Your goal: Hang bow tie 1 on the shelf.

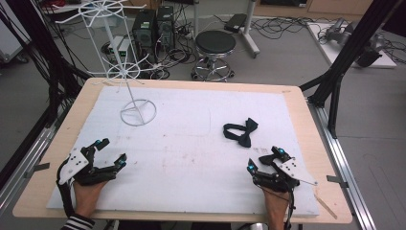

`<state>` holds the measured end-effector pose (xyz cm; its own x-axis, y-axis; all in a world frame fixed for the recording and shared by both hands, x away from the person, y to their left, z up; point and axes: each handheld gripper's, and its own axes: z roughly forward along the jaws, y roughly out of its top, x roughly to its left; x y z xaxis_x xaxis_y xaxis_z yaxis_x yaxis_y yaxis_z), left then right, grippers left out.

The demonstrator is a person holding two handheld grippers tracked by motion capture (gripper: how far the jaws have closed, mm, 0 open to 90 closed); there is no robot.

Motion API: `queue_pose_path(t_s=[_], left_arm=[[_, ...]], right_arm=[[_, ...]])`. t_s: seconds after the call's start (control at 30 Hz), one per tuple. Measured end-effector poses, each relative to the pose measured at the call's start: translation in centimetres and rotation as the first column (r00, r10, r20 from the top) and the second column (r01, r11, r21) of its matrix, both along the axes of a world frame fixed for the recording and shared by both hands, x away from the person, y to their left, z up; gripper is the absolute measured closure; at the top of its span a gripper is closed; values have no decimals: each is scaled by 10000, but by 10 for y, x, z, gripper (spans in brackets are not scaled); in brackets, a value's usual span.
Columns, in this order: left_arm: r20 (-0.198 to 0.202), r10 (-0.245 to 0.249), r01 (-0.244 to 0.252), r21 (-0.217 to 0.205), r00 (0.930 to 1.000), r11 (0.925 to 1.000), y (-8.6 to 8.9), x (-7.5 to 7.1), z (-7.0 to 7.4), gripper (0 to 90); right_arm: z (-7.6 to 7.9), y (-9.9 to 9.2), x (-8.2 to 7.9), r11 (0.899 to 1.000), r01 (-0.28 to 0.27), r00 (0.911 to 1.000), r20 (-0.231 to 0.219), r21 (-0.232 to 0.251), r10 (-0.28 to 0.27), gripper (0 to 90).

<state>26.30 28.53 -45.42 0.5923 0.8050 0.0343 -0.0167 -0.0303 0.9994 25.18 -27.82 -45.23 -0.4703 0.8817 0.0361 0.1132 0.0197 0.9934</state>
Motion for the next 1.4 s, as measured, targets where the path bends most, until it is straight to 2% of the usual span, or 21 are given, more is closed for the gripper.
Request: queue_pose_path(t_s=[0.2,0.5,0.67,0.87,0.97,1.07,1.1,1.27,1.4], left_arm=[[5,11,-11,3,10000,10000,0,0,0,146],[50,18,-18,24,10000,10000,-1,0,0,146],[54,25,-26,54,10000,10000,-1,0,0,146],[33,4,-4,28,10000,10000,0,0,0,146],[30,3,-3,34,10000,10000,0,0,0,146],[18,19,-19,-5,10000,10000,0,0,0,146],[19,16,-16,-6,10000,10000,0,0,0,146],[32,10,-11,27,10000,10000,0,0,0,146],[36,13,-13,26,10000,10000,-1,0,0,146]], right_arm=[[0,0,0,9999,-4,10000,95,-118,5,19],[1,0,1,9999,-69,10000,-1,-109,69,19],[11,1,3,9995,-221,9997,-66,-205,219,19],[27,2,9,9982,-369,9986,-405,-465,350,19],[37,1,15,9977,-417,9961,-799,-540,373,19],[42,1,19,9973,-428,9953,-891,-605,373,19],[46,2,23,9963,-443,9928,-1140,-738,357,19],[54,6,34,9918,-575,9894,-1393,-1143,413,19],[59,10,46,9841,-813,9810,-1874,-1577,510,20]])
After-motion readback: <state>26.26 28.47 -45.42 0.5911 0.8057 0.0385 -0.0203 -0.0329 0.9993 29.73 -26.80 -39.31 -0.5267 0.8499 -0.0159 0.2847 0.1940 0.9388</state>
